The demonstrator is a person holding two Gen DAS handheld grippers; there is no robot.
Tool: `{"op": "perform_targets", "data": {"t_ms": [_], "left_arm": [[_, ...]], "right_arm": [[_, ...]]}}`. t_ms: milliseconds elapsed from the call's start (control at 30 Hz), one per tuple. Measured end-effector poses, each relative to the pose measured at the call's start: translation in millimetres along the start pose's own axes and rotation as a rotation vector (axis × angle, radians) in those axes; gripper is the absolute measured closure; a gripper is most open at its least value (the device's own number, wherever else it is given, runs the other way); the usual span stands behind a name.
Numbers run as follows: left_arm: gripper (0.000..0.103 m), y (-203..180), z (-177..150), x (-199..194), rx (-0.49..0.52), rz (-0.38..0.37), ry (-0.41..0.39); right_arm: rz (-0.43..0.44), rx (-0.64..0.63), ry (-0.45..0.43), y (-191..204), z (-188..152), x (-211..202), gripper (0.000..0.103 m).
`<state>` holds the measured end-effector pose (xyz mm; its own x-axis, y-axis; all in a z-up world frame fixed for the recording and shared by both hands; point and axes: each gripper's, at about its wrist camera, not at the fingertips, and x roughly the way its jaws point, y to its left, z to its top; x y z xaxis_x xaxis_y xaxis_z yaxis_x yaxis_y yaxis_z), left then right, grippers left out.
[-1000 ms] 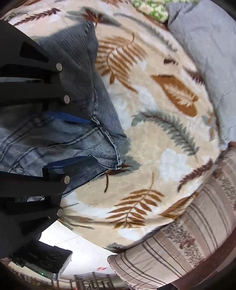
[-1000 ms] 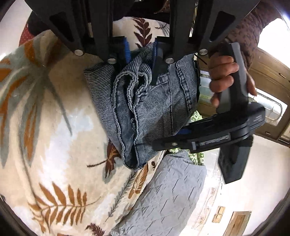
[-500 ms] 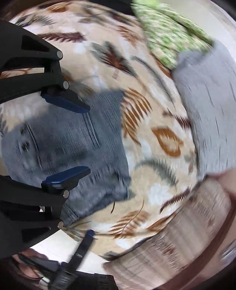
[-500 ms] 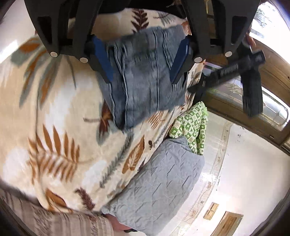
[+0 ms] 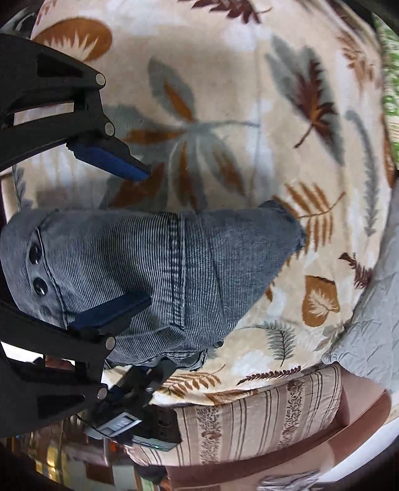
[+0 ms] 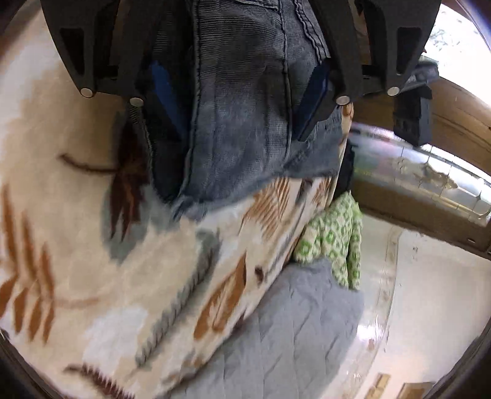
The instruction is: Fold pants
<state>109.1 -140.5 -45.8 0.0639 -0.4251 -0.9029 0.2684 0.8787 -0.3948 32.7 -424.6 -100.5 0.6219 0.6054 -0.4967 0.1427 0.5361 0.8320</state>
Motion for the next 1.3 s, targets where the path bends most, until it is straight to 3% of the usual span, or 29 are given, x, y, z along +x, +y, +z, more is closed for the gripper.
{"op": "perform_targets", "data": {"t_ms": [67, 133, 200, 233, 300, 367, 467, 500, 533, 600, 633, 667, 733, 800, 900, 1000, 1100, 1167, 1233, 1300], "left_arm": [[0.023, 6.6, -3.8, 2.8, -0.031, -0.046, 0.007], [0.022, 14.0, -8.0, 4.1, -0.068, -0.093, 0.015], [0.023, 13.5, -12.0, 2.0, -0.094, -0.113, 0.021], [0.023, 7.9, -15.9, -3.6, -0.075, -0.102, -0.004], [0.022, -0.1, -18.0, -7.7, -0.037, -0.027, -0.055], [0.021, -9.8, -18.6, -3.4, 0.018, 0.059, -0.097], [0.020, -11.9, -17.1, 12.9, 0.042, 0.132, -0.084], [0.020, -9.4, -17.2, 13.8, 0.036, 0.141, -0.081], [0.020, -5.4, -16.8, 12.1, 0.024, 0.132, -0.078], [0.021, 3.8, -15.6, 7.1, -0.008, 0.090, -0.067], [0.021, 7.6, -14.8, 6.0, -0.019, 0.082, -0.059], [0.021, 11.6, -15.0, 4.9, -0.033, 0.074, -0.055], [0.021, 15.3, -16.5, 4.9, -0.051, 0.068, -0.051], [0.019, 14.6, -21.2, 5.4, -0.049, 0.051, -0.052], [0.014, 7.8, -22.2, 10.8, -0.033, 0.088, -0.062], [0.014, 7.0, -24.9, 4.6, -0.006, 0.124, -0.085], [0.014, 11.3, -27.3, -8.4, -0.002, 0.114, -0.088], [0.014, 13.9, -30.3, -17.7, 0.005, 0.062, -0.096], [0.014, 14.1, -31.8, -21.1, 0.015, 0.021, -0.095], [0.014, 12.8, -30.3, -18.6, 0.030, 0.006, -0.083]], "right_arm": [[0.062, 0.020, 0.016, -5.7, -2.8, -6.0, 0.035], [0.092, 0.079, 0.030, -17.0, -6.7, -11.9, 0.062], [0.099, 0.054, 0.040, -6.8, -8.2, -18.6, 0.081], [0.084, 0.001, 0.032, 6.3, -9.0, -24.9, 0.083], [0.026, -0.129, -0.014, 34.6, -12.0, -39.5, 0.084], [-0.124, -0.256, -0.036, 50.1, -15.4, -37.2, 0.084], [-0.308, -0.349, 0.022, 45.0, -22.1, -8.1, 0.082], [-0.325, -0.355, 0.037, 43.4, -23.7, -3.7, 0.075], [-0.286, -0.311, 0.047, 39.8, -22.5, -6.0, 0.071], [-0.073, -0.153, 0.079, 22.6, -18.6, -22.5, 0.067], [-0.052, -0.130, 0.087, 18.8, -19.3, -27.4, 0.067], [-0.086, -0.140, 0.076, 16.1, -23.5, -35.6, 0.069], [-0.123, -0.155, 0.068, 15.1, -33.5, -46.7, 0.096], [-0.154, -0.200, 0.040, 21.5, -46.1, -58.7, 0.096], [-0.287, -0.256, 0.056, 19.8, -55.6, -50.7, 0.096], [-0.334, -0.241, 0.020, 13.1, -54.4, -56.3, 0.099], [-0.252, -0.237, -0.068, 24.6, -45.2, -79.7, 0.089], [-0.193, -0.203, -0.116, 23.8, -34.5, -94.5, 0.083], [-0.169, -0.159, -0.093, 14.1, -24.9, -93.2, 0.042], [-0.150, -0.128, -0.058, 3.9, -20.1, -84.0, 0.037]]}}
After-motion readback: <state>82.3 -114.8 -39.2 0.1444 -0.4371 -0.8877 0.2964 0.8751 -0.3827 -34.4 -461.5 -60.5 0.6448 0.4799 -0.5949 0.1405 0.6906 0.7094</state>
